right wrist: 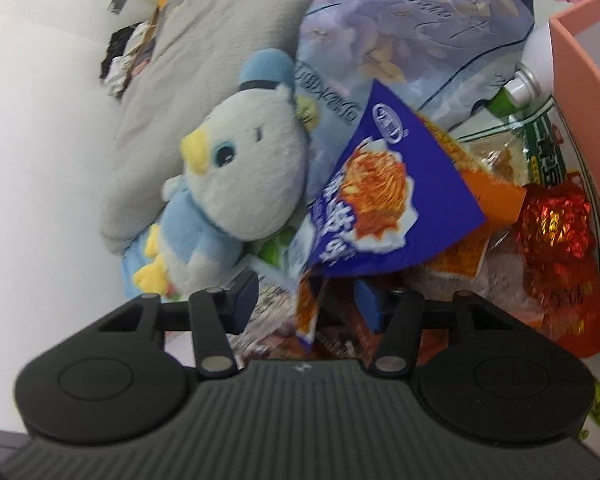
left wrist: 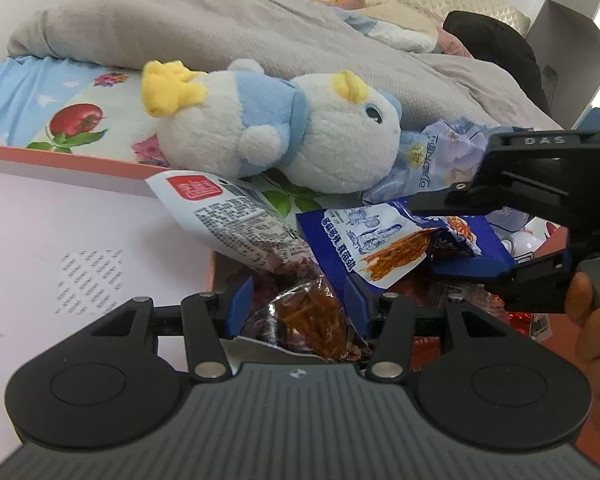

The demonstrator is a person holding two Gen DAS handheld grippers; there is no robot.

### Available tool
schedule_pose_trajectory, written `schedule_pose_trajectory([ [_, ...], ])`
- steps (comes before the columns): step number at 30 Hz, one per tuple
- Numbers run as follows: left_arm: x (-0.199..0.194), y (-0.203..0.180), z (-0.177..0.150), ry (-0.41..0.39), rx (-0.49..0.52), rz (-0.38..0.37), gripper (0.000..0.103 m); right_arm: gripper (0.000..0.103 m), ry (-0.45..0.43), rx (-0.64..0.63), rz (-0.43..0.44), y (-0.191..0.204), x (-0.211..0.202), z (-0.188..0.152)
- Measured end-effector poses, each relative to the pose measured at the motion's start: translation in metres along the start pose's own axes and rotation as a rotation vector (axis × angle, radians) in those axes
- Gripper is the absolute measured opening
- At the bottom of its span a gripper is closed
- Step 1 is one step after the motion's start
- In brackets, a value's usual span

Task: Organize snacks
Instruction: 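Grasp a brown snack packet with the left tool while the right tool grasps a blue packet, then lift both held packets and carry them toward the deeper box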

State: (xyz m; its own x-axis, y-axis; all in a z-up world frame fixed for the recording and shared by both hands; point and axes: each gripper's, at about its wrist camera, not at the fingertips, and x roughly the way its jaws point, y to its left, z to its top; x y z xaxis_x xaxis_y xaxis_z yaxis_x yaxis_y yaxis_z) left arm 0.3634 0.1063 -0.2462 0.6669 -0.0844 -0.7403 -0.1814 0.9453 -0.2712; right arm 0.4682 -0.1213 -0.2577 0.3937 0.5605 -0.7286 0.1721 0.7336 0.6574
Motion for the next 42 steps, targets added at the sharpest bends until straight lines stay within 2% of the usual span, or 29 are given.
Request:
schedule_pose_trajectory([
  [1,0.003,-0.001,0.000,0.005,0.000,0.004,0.056,0.055,0.000,0.008,-0.001,-0.001,0.003,0.000],
  [5,0.013,-0.006,-0.001,0.002,0.009,0.037,0.056,0.034,-0.018,0.016,-0.032,-0.003,0.015,0.003],
  [10,0.024,-0.006,-0.003,0.009,0.000,0.037,0.056,0.024,-0.020,-0.009,-0.038,0.003,0.025,0.006],
  [14,0.023,-0.005,-0.003,0.005,0.001,0.032,0.049,0.018,-0.017,-0.029,-0.044,0.005,0.025,0.005],
  [15,0.023,-0.005,-0.004,0.005,0.000,0.031,0.043,0.017,-0.014,-0.027,-0.045,0.004,0.025,0.004],
  [20,0.013,-0.002,-0.004,0.010,0.006,0.027,0.039,0.015,-0.004,-0.074,-0.081,0.008,0.016,0.001],
  [27,-0.016,-0.003,-0.002,-0.016,-0.007,0.019,0.038,0.014,-0.022,-0.141,-0.120,0.017,-0.011,-0.006],
  [36,-0.069,-0.013,-0.003,-0.051,0.013,0.009,0.038,0.014,-0.037,-0.218,-0.153,0.022,-0.057,-0.035],
  [42,-0.107,-0.021,-0.015,-0.063,0.033,-0.006,0.038,0.014,-0.055,-0.278,-0.166,0.023,-0.091,-0.062],
])
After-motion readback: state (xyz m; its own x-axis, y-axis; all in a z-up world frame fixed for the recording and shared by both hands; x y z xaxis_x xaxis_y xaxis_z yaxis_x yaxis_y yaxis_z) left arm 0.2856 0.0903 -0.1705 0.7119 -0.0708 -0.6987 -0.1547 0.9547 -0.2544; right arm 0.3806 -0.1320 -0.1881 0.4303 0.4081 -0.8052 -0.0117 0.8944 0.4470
